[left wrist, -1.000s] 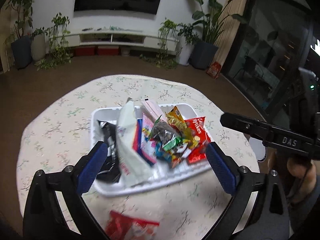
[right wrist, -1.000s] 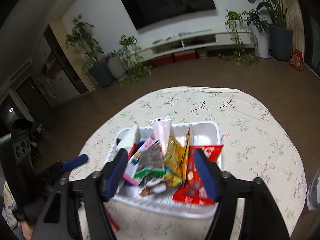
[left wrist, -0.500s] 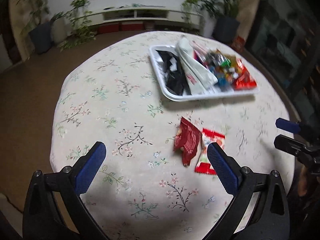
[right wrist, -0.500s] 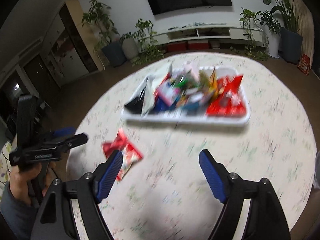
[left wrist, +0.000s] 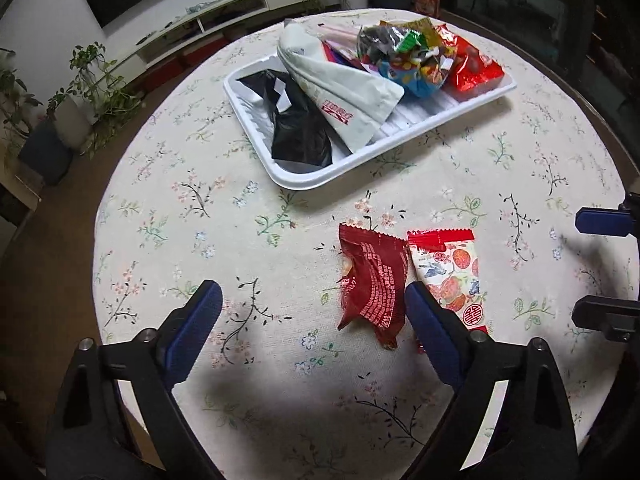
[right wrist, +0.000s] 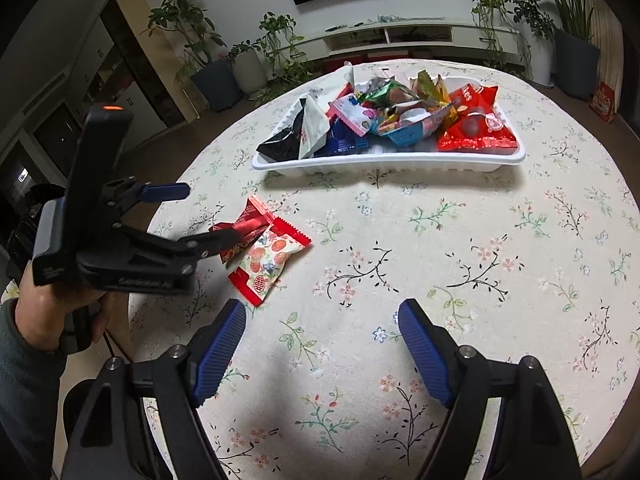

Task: Organize snacks
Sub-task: 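Grasp the red foil pack with the left tool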

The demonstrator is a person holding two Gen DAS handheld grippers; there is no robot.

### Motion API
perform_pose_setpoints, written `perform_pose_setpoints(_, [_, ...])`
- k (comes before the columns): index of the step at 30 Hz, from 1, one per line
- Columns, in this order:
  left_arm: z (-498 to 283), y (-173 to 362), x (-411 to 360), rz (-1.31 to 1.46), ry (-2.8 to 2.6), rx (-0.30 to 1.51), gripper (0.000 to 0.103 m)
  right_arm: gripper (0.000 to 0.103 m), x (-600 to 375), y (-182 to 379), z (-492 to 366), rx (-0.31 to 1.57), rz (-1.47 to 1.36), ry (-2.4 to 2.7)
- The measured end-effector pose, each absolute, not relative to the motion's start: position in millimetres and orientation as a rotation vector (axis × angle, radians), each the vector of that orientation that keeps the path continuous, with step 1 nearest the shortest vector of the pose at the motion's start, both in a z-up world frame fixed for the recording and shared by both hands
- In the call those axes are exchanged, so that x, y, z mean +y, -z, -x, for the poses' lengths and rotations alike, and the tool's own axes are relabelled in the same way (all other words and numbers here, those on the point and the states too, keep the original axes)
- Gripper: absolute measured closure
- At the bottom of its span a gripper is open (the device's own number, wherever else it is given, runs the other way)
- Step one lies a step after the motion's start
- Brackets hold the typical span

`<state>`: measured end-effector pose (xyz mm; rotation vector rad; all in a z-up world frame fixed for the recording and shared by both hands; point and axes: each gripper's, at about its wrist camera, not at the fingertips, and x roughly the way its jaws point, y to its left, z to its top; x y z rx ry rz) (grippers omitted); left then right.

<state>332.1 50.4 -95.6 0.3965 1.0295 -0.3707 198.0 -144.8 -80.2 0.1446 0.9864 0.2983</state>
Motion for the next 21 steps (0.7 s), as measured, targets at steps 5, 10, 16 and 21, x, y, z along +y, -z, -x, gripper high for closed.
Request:
perform_pose_setpoints(5, [-337,109,49,-0.393,0.386,1.059,0.027,0.022,-142,84,-202,0.997,-0.135,-0.301])
perform_pose_setpoints(10, [-343,110,48,-0.380,0.390,1.048,0.031,0.023,-138,89,-206,1.005,-0.123,-0.301])
perform_pose_setpoints(16, [-346,110,44,-0.331,0.406,1.054,0.060,0.023,-133,93,-209,1.015,-0.107,-0.291])
perform_pose_setpoints(21, [-342,110,51,-0.250,0.379,1.075,0.073,0.023,-128,93,-213,1.016,-0.081,-0.278])
